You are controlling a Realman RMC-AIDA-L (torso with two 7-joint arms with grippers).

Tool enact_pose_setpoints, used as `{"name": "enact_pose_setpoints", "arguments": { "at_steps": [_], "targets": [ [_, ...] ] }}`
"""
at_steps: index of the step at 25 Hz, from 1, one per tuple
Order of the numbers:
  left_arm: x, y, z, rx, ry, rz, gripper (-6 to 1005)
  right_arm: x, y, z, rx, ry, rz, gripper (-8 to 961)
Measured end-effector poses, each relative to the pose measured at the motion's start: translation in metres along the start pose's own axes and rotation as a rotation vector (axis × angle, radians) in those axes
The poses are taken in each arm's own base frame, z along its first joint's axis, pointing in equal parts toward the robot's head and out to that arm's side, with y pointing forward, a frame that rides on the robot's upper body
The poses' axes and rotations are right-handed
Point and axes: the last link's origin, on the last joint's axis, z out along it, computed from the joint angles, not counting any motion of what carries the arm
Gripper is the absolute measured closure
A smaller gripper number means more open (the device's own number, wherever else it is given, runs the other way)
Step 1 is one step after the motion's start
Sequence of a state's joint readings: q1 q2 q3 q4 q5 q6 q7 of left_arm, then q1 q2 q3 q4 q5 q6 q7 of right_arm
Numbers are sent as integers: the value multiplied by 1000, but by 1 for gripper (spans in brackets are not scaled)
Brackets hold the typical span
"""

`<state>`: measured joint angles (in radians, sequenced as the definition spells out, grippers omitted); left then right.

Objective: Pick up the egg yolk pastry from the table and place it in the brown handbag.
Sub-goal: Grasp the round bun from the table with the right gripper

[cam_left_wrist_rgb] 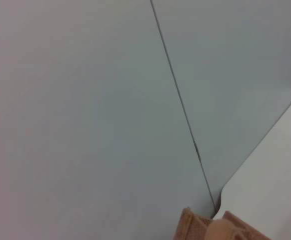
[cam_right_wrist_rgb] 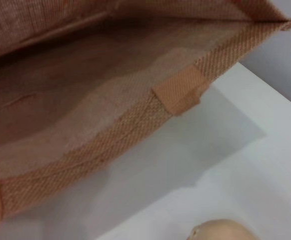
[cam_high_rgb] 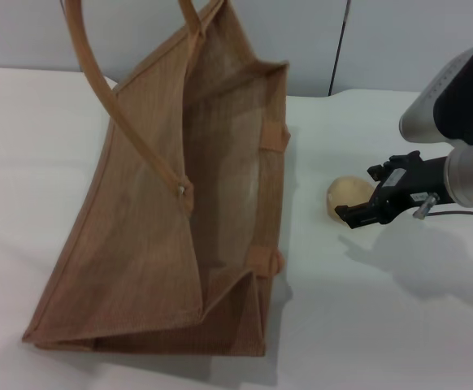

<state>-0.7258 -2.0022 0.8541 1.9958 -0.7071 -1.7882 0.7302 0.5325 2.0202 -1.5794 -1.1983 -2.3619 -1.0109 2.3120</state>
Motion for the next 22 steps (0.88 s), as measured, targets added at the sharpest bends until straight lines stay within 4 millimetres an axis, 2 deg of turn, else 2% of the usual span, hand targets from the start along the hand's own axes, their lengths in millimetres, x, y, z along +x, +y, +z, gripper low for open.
{"name": "enact_pose_setpoints", "arguments": {
  "at_steps": [13, 22],
  "targets": [
    [4, 3, 1, -7, 8, 12, 879, 1, -8, 9, 18, 8, 17, 55],
    [6, 3, 1, -6, 13, 16, 879, 11, -14, 26, 17, 64, 27, 56]
  ]
}}
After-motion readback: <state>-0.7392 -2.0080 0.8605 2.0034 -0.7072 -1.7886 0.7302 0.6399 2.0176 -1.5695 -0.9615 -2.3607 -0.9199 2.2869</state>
